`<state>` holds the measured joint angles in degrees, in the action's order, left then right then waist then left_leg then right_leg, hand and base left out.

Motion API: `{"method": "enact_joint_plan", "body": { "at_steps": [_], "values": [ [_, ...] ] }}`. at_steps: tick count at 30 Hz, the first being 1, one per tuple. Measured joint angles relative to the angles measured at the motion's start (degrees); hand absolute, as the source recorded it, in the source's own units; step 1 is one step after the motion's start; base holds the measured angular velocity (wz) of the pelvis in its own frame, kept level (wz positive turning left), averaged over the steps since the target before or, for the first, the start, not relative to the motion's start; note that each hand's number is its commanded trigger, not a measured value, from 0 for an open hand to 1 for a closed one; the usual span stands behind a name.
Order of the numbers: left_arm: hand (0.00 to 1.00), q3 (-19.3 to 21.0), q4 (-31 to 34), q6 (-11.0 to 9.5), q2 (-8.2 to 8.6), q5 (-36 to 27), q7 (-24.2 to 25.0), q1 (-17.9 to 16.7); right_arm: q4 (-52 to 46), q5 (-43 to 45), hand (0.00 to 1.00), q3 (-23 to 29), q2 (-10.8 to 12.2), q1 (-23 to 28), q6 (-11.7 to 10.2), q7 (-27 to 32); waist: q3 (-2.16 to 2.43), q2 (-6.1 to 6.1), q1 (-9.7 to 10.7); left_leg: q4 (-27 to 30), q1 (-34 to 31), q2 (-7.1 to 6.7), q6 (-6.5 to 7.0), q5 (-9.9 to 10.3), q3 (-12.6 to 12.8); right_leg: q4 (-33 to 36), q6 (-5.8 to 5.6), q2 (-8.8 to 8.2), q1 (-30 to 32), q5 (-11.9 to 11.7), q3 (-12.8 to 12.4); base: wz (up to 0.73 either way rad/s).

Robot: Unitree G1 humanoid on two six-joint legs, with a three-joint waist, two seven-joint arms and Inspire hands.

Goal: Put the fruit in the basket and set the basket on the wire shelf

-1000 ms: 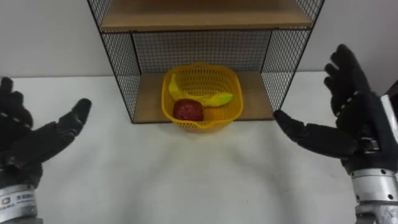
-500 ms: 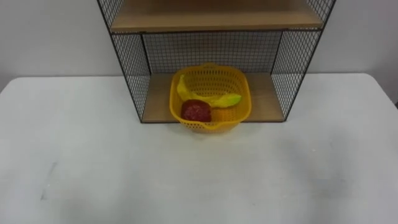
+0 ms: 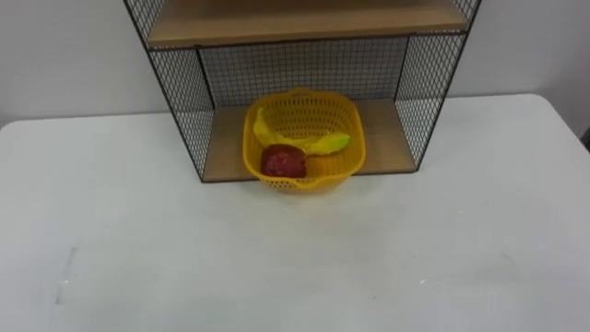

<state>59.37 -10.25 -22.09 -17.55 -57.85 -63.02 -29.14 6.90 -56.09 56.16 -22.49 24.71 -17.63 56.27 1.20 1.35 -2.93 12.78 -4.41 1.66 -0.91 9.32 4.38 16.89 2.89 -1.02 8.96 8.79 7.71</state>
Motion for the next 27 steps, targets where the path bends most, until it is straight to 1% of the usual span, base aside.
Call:
{"method": "enact_joint_plan", "body": {
  "at_steps": [2, 3, 4, 5, 6, 7, 8, 9, 10, 11, 12, 14, 15, 16, 17, 18, 19, 20, 21, 23, 24, 26, 27],
  "values": [
    [0.00, -1.7, -13.5, 0.4, 0.03, -10.5, 0.0, 1.1, 14.0, -9.8, 0.00, -1.2, 0.2, 0.1, 1.1, -0.3, 0.13, -0.22, -0.2, 0.0, 0.0, -0.21, 0.28, 0.3, 0.0, 0.0, -0.64, -0.08, -0.1, 0.0, -0.3, 0.02],
    [0.00, -2.3, -16.2, 0.5, 0.06, -12.9, 0.0, 1.5, 17.2, -12.8, 0.00, -1.4, 0.5, 0.0, 1.3, -0.4, 0.09, -0.32, -0.3, 0.0, 0.1, -0.22, 0.39, 0.4, 0.0, 0.0, -0.76, -0.12, -0.2, 0.1, -0.3, 0.07],
    [0.00, -3.6, -21.6, 0.6, 0.11, -17.1, 0.3, 2.3, 23.7, -17.0, 0.00, -2.9, 1.3, -0.1, 1.5, -0.6, 0.03, -0.53, -0.7, 0.1, 0.0, -0.22, 0.52, 0.5, 0.0, -0.1, -0.83, -0.19, -0.2, 0.1, -0.2, 0.06],
    [0.00, -4.2, -26.9, 0.6, 0.50, -19.6, 1.3, 3.1, 29.3, -20.1, 0.00, -4.7, 2.7, -0.7, 1.5, -1.7, 0.12, -0.93, -0.9, 0.1, -0.1, -0.18, 0.54, 0.5, -0.1, 0.1, -0.79, -0.31, -0.4, 0.2, -0.1, 0.03],
    [0.00, -4.2, -29.0, 0.6, 0.88, -20.4, 1.6, 3.6, 31.6, -21.8, 0.00, -5.4, 3.5, -0.8, 1.5, -2.3, 0.13, -1.04, -0.9, 0.2, -0.1, -0.15, 0.57, 0.6, -0.2, 0.1, -0.77, -0.36, -0.5, 0.2, -0.1, 0.03],
    [0.00, -4.2, -33.2, 0.7, 1.44, -21.7, 2.2, 4.4, 35.6, -24.7, 0.00, -5.9, 5.1, -0.8, 1.5, -3.2, 0.14, -1.09, -1.4, 0.9, -0.2, -0.01, 0.64, 1.1, -0.4, 0.3, -0.66, -0.42, -0.7, 0.6, 0.0, 0.00],
    [0.00, -4.2, -37.1, 0.8, 1.60, -22.8, 2.7, 5.1, 40.0, -25.6, 0.00, -7.3, 6.7, -0.9, 1.5, -4.3, 0.16, -1.11, -1.7, 1.5, -0.1, 0.07, 0.69, 1.5, -0.5, 0.4, -0.79, -0.44, -0.7, 0.7, 0.0, 0.03],
    [0.00, -4.2, -38.4, 0.9, 1.71, -23.1, 2.9, 5.2, 41.6, -25.5, 0.00, -8.0, 7.7, -0.8, 1.5, -4.7, 0.18, -1.22, -1.8, 1.9, -0.2, 0.12, 0.69, 1.9, -0.5, 0.4, -0.87, -0.45, -0.8, 0.7, 0.0, 0.00],
    [0.00, -4.3, -40.4, 0.9, 2.16, -23.0, 3.7, 5.1, 45.0, -25.3, 0.00, -10.1, 9.3, -0.9, 1.5, -5.9, 0.33, -1.46, -1.8, 2.3, -0.4, 0.20, 0.72, 2.1, -0.4, 0.3, -0.94, -0.45, -0.8, 0.8, 0.0, 0.00],
    [0.00, -4.4, -41.0, 0.9, 3.15, -23.1, 4.7, 5.0, 47.3, -25.1, 0.00, -12.0, 11.0, -0.9, 1.5, -6.9, 0.37, -1.48, -2.0, 2.5, -0.4, 0.25, 0.80, 2.2, -0.3, 0.2, -1.06, -0.45, -1.0, 0.7, 0.0, 0.00],
    [0.00, -4.6, -41.4, 0.9, 3.70, -23.1, 5.2, 5.0, 48.1, -25.1, 0.00, -12.8, 11.8, -0.9, 1.5, -7.2, 0.40, -1.47, -2.0, 2.5, -0.4, 0.25, 0.83, 2.2, -0.3, 0.0, -1.15, -0.46, -1.1, 0.6, 0.0, 0.00],
    [0.00, -6.5, -45.2, 1.3, 5.22, -23.3, 7.5, 5.2, 51.6, -24.9, 0.00, -16.4, 14.2, -1.4, 2.0, -9.5, 0.52, -1.65, -2.1, 2.5, -0.4, 0.22, 0.88, 2.3, 0.3, -0.2, -1.49, -0.55, -1.1, 0.3, -0.5, -0.08],
    [0.00, -6.7, -45.9, 1.5, 5.79, -23.3, 8.2, 5.2, 52.8, -24.9, 0.00, -17.2, 14.5, -1.8, 2.4, -9.8, 0.57, -1.73, -2.1, 2.5, -0.4, 0.16, 0.88, 2.3, 0.4, -0.2, -1.52, -0.56, -1.2, 0.1, -0.7, -0.14],
    [0.00, -7.8, -47.0, 2.1, 7.06, -23.1, 9.6, 5.3, 55.3, -24.7, 0.00, -18.8, 14.7, -2.9, 2.9, -10.7, 0.57, -1.81, -1.9, 2.5, -0.2, 0.03, 0.92, 2.3, 0.5, -0.3, -1.89, -0.56, -1.4, -0.4, -1.0, -0.08],
    [0.00, -9.5, -49.0, 2.9, 8.07, -21.6, 11.3, 5.9, 57.8, -22.9, 0.00, -19.6, 15.2, -4.0, 3.4, -11.7, 0.55, -1.82, -1.8, 2.5, 0.1, -0.20, 1.12, 2.4, 0.1, -0.5, -2.04, -0.69, -1.9, -0.5, -0.9, 0.00],
    [0.00, -10.4, -50.8, 3.5, 8.27, -20.5, 12.4, 6.6, 59.3, -21.9, 0.00, -20.5, 15.3, -4.5, 3.8, -12.2, 0.58, -1.85, -1.8, 2.5, 0.2, -0.23, 1.15, 2.4, 0.1, -0.7, -2.13, -0.78, -2.2, -0.6, -0.8, 0.06],
    [0.00, -12.1, -54.0, 5.4, 8.95, -17.8, 14.8, 7.8, 62.5, -19.4, 0.00, -23.0, 15.3, -5.9, 5.2, -13.5, 0.56, -1.89, -1.9, 2.2, 1.0, -0.27, 1.21, 2.4, 0.3, -1.3, -2.33, -0.83, -3.1, -0.9, -0.8, 0.06],
    [0.00, -13.7, -56.1, 7.2, 9.97, -14.0, 17.4, 8.6, 65.3, -14.9, 0.00, -25.5, 15.4, -7.6, 6.6, -15.3, 0.49, -1.99, -1.9, 1.8, 1.6, -0.37, 1.22, 2.5, 0.3, -1.9, -2.55, -0.91, -4.1, -1.2, -0.7, 0.05],
    [0.00, -14.3, -57.1, 8.0, 10.43, -12.0, 19.0, 9.0, 66.7, -12.2, 0.00, -26.5, 15.4, -8.4, 7.5, -16.6, 0.49, -2.01, -2.0, 1.7, 2.0, -0.38, 1.23, 2.5, 0.3, -2.3, -2.64, -0.90, -4.6, -1.4, -0.6, 0.00],
    [0.00, -18.1, -59.8, 11.9, 11.39, -3.7, 24.9, 9.6, 69.9, 0.4, 0.00, -32.0, 15.3, -11.5, 10.7, -20.7, 0.44, -2.18, -2.2, 1.5, 3.0, -0.49, 1.23, 2.5, 0.3, -2.9, -2.82, -0.93, -5.7, -1.7, -0.6, 0.00],
    [0.00, -19.2, -60.2, 12.7, 11.50, -0.8, 26.3, 9.6, 70.1, 4.4, 0.00, -32.8, 15.3, -12.0, 11.5, -21.8, 0.45, -2.16, -2.0, 1.6, 3.2, -0.48, 1.23, 2.5, 0.2, -3.2, -2.83, -0.93, -6.1, -1.7, -0.4, 0.09],
    [0.00, -23.7, -60.3, 16.0, 11.49, 13.5, 31.5, 9.9, 71.2, 18.9, 0.00, -35.5, 14.9, -14.2, 14.3, -26.6, 0.25, -2.35, -1.8, 1.0, 4.5, -0.59, 1.23, 2.5, 0.0, -3.6, -2.85, -1.15, -7.6, -1.8, 0.3, 0.18],
    [0.00, -25.0, -60.3, 16.7, 11.47, 17.3, 32.8, 10.2, 71.1, 21.6, 0.00, -36.6, 14.7, -14.7, 15.1, -27.9, 0.16, -2.38, -1.8, 0.7, 4.8, -0.58, 1.22, 2.5, 0.0, -3.8, -2.86, -1.16, -8.0, -1.8, 0.3, 0.08]
  ]
}}
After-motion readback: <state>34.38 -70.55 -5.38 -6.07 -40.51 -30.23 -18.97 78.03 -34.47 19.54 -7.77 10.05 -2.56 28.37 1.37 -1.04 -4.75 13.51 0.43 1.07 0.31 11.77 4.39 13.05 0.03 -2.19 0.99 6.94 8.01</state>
